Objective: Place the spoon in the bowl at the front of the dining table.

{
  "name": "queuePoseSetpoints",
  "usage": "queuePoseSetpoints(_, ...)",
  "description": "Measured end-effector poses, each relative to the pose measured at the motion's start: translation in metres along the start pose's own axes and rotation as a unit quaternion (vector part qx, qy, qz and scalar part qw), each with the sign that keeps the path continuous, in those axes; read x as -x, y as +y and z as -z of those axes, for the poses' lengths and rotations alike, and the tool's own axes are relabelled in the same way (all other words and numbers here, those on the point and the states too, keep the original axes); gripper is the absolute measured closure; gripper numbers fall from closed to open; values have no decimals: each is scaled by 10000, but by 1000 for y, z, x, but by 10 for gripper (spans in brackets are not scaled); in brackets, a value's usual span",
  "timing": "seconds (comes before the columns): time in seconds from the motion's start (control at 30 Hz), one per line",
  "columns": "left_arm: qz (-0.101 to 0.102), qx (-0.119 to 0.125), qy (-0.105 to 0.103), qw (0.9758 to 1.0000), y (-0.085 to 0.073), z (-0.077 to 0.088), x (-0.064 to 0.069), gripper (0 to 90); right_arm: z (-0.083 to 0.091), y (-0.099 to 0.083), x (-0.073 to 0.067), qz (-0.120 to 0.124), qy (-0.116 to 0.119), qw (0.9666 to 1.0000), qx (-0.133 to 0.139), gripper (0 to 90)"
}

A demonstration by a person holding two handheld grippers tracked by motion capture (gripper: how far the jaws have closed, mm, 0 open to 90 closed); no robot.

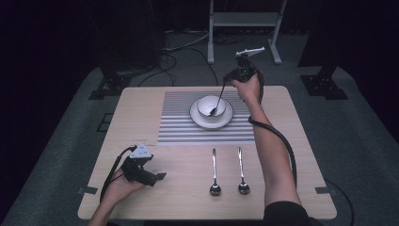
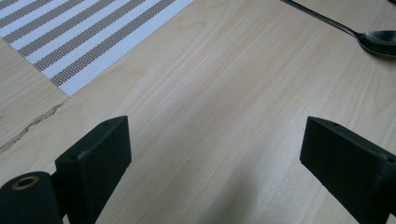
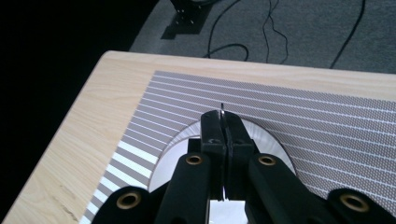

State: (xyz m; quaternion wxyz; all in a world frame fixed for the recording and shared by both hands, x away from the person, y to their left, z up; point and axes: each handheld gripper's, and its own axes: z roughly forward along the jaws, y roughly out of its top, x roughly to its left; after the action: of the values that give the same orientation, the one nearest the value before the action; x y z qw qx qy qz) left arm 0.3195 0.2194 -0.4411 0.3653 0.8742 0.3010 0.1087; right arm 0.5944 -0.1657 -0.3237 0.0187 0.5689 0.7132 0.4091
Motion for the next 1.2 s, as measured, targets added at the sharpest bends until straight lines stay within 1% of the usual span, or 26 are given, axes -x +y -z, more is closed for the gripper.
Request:
queuePoseSetpoints(0.17,4,-1,7,10000,0,0,0,77,-4,-7,5,2,-1,9999,-100,883)
queuePoseSetpoints(0.27,-5,-4,9,10000,0,0,0,77,-3,-9,6,75,-50,9998,-166,881)
queuePoseSetpoints(0.53,4,-13,21,10000,0,-1,0,77,2,-15,10,97,20,9996,-257,875)
queuePoseSetpoints(0.7,-3,-28,26,10000,0,-1,0,77,5,-19,13,129,14,9993,-355,857)
queuePoseSetpoints(0.8,-12,-31,25,10000,0,-1,0,77,6,-20,16,106,49,9991,-407,835)
queuePoseSetpoints(0.87,-1,-29,31,10000,0,-2,0,77,6,-21,17,148,24,9988,-456,835)
queuePoseSetpoints(1.03,-15,-51,46,10000,0,-2,-1,77,7,-22,19,145,17,9986,-501,818)
queuePoseSetpoints(1.2,2,-48,46,10000,0,-2,-1,77,7,-24,22,131,14,9984,-547,780)
